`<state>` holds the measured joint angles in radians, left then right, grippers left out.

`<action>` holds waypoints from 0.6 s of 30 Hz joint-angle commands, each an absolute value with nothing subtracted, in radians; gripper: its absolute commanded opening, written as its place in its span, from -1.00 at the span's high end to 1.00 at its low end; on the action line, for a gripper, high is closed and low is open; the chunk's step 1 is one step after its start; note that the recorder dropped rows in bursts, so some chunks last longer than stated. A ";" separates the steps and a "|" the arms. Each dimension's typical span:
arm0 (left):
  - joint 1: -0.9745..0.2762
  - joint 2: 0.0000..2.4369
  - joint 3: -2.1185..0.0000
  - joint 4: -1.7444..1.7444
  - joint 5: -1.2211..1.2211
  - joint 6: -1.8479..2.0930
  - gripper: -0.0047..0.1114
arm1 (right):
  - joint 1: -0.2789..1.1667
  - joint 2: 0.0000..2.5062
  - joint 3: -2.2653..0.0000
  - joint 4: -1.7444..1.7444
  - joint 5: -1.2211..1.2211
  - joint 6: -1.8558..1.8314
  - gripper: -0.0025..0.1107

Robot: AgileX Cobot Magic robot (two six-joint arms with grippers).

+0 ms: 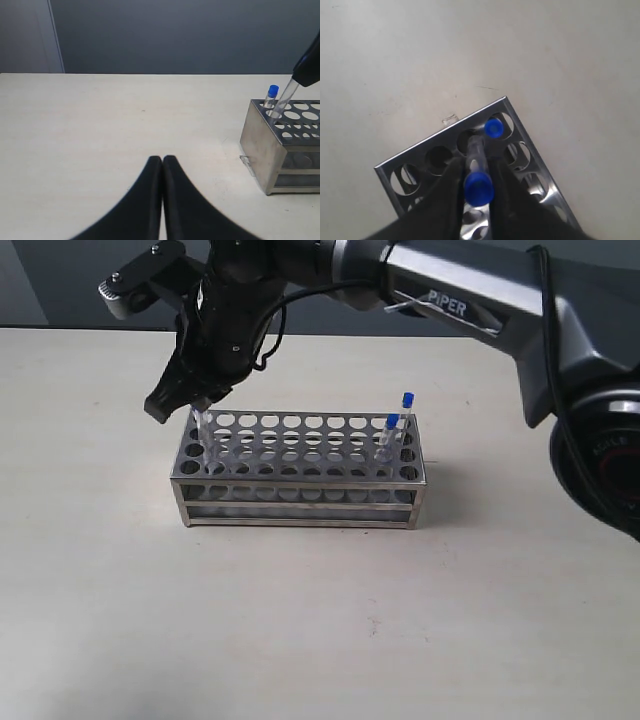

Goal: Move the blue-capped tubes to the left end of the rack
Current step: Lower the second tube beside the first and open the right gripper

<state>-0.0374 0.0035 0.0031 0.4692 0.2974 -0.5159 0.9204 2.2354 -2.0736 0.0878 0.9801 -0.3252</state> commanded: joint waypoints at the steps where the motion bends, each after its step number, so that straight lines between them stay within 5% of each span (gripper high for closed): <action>1: -0.044 0.000 0.000 0.468 0.290 -0.516 0.90 | 0.919 2.247 -2.080 0.072 0.973 -0.314 0.97; 18: -0.044 0.000 0.000 0.468 0.290 -0.516 0.90 | 0.919 2.311 -2.080 0.075 0.883 -0.221 0.97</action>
